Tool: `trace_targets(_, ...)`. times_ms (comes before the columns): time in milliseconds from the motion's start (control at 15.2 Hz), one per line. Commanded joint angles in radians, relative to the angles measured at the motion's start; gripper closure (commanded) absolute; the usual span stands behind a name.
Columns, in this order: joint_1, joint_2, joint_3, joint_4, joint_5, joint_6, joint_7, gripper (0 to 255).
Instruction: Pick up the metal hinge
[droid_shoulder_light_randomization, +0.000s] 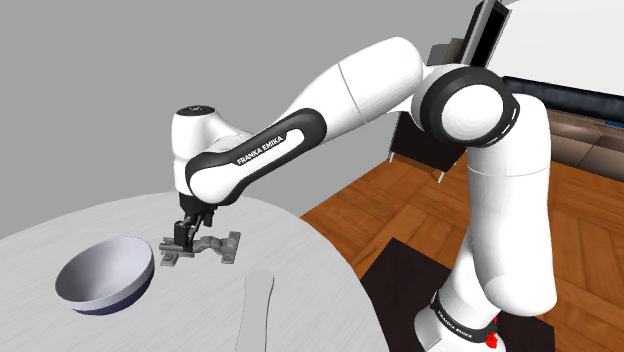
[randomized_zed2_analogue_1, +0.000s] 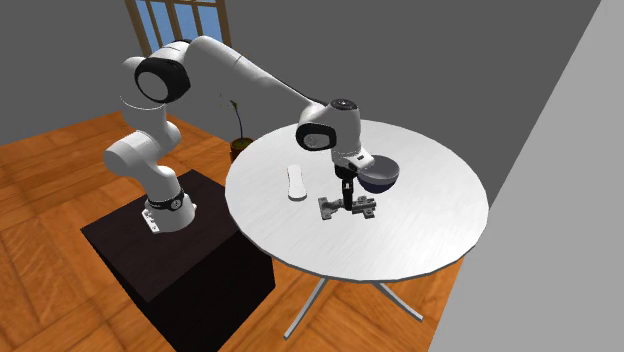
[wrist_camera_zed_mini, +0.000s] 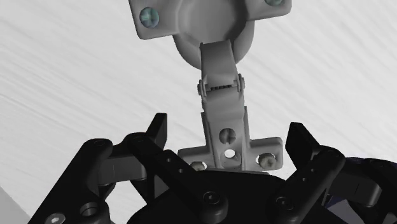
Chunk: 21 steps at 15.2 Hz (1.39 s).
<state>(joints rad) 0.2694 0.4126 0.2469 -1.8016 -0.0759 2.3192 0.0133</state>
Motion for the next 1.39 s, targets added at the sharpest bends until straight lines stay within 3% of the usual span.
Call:
trace_targets(0,0.007,0.028,-0.001,0.016,-0.007,0.014,0.002,0)
trace_targets(528,0.012,0.07,-0.008,-0.002,-0.02,0.073,0.008,0)
trace_targets(594,0.013,0.07,-0.008,-0.002,-0.02,0.074,0.008,255)
trace_targets(1320,0.01,0.054,-0.006,0.003,-0.015,0.052,0.006,255)
